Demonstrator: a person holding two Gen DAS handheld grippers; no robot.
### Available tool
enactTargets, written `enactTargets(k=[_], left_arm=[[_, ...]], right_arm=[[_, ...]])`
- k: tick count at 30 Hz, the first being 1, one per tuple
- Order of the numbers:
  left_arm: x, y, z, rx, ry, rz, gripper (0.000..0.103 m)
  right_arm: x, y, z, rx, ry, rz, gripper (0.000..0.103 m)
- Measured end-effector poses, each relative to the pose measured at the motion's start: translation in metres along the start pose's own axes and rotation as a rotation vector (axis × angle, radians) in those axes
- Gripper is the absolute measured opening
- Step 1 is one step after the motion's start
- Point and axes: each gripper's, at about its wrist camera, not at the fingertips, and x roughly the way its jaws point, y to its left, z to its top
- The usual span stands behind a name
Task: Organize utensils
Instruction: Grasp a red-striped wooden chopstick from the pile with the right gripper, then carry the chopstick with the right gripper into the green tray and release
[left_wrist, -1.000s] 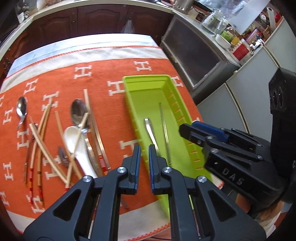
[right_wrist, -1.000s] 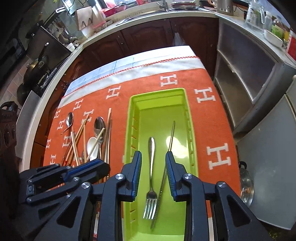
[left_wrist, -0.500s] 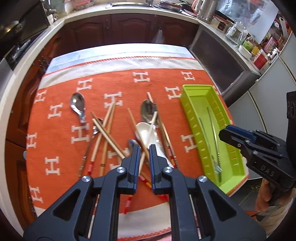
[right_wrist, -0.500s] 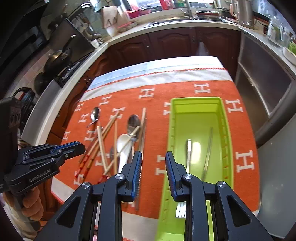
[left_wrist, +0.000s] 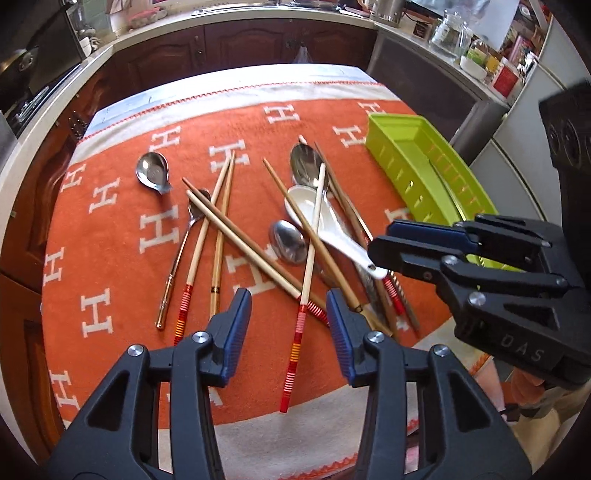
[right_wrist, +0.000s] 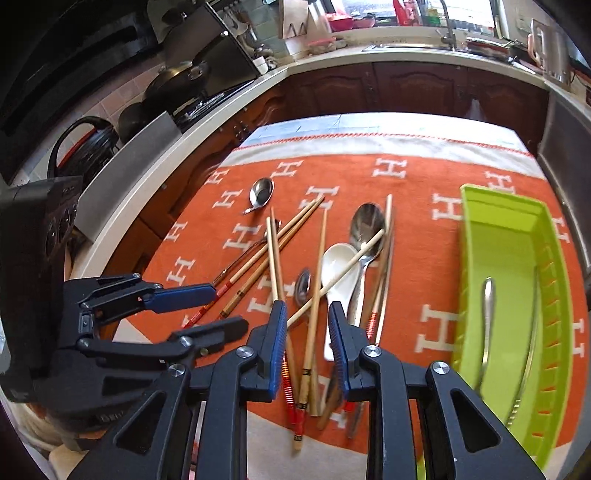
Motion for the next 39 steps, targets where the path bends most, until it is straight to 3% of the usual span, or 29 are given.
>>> enactTargets(k=[12,19,32,39], left_arm=[[0.038,0.009,-0.013,-0.029,0.054,-0.042,0.038],[0.052,0.009,-0.014,-0.039,0.077,-0.052,0.030],[0.058,0.005,-0.006,-0.043,0.081,-0.049,0.004],[0.041,0.000,-0.008,-0.060,0.065,-0.028,0.003]], right_arm=[[0.074,-0.005,0.000,0.013,0.100,-0.009,0.016],[0.103,-0.007,0.001,0.013,0.139,-0.053,0.008],[0.079,-0.022,0.005,0.097,0.075,0.012,0.007],[0.057,-0.029,0.003,0.129,0.040,0.030,0.007]])
